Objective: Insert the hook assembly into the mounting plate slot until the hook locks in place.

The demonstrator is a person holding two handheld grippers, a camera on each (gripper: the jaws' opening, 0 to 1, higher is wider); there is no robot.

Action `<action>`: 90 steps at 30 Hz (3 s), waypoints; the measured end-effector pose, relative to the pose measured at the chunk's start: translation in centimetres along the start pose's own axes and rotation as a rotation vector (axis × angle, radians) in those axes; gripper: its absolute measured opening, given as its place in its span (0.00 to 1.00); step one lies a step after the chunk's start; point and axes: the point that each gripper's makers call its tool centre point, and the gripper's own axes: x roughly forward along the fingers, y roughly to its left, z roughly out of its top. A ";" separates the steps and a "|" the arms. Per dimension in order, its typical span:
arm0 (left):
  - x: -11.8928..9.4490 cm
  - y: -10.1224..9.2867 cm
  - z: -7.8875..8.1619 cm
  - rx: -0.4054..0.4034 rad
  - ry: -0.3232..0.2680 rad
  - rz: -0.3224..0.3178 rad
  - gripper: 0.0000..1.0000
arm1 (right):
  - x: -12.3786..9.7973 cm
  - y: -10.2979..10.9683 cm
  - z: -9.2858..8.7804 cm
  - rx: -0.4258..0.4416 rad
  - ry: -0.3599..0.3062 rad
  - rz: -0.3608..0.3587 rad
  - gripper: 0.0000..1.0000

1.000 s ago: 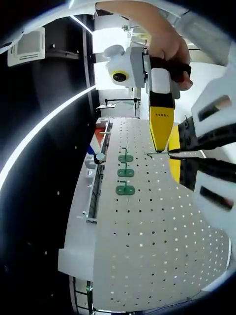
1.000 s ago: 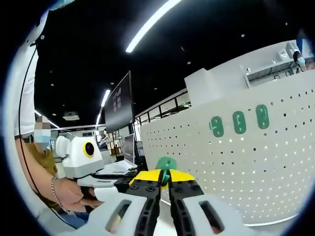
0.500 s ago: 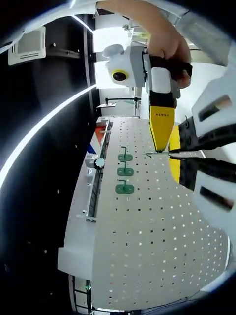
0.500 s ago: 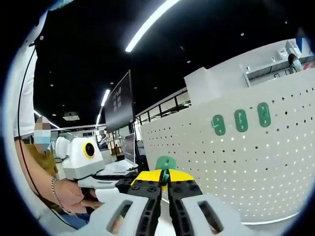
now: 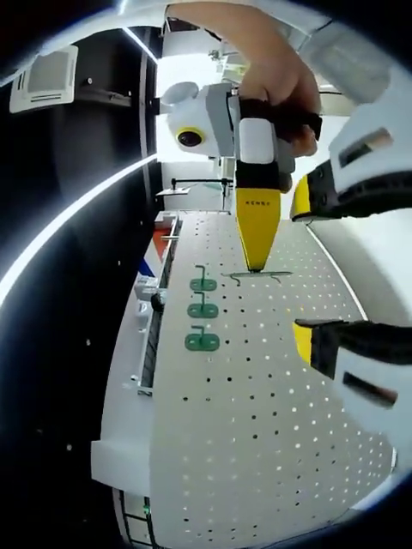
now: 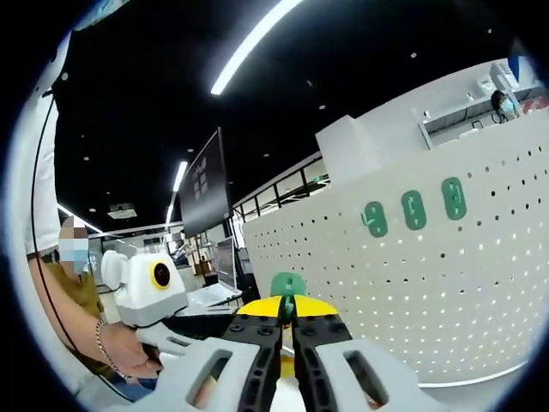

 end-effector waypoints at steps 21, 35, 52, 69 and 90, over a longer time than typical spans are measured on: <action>0.2 -0.9 -0.9 0.025 0.039 -0.022 0.86 | -0.5 -0.8 0.2 -0.036 0.021 -0.032 0.00; -0.9 -0.4 -1.2 0.018 0.035 0.002 0.83 | -3.2 -8.8 4.2 -0.187 0.040 -0.296 0.00; -1.5 0.2 -1.0 0.014 0.029 0.028 0.82 | -4.4 -14.1 6.9 -0.227 0.038 -0.432 0.00; -2.1 1.0 -0.6 0.014 0.026 0.053 0.80 | -4.4 -17.6 8.5 -0.337 0.048 -0.533 0.00; -2.2 1.5 -0.8 0.020 0.044 0.064 0.78 | -3.7 -19.9 9.6 -0.398 0.022 -0.580 0.00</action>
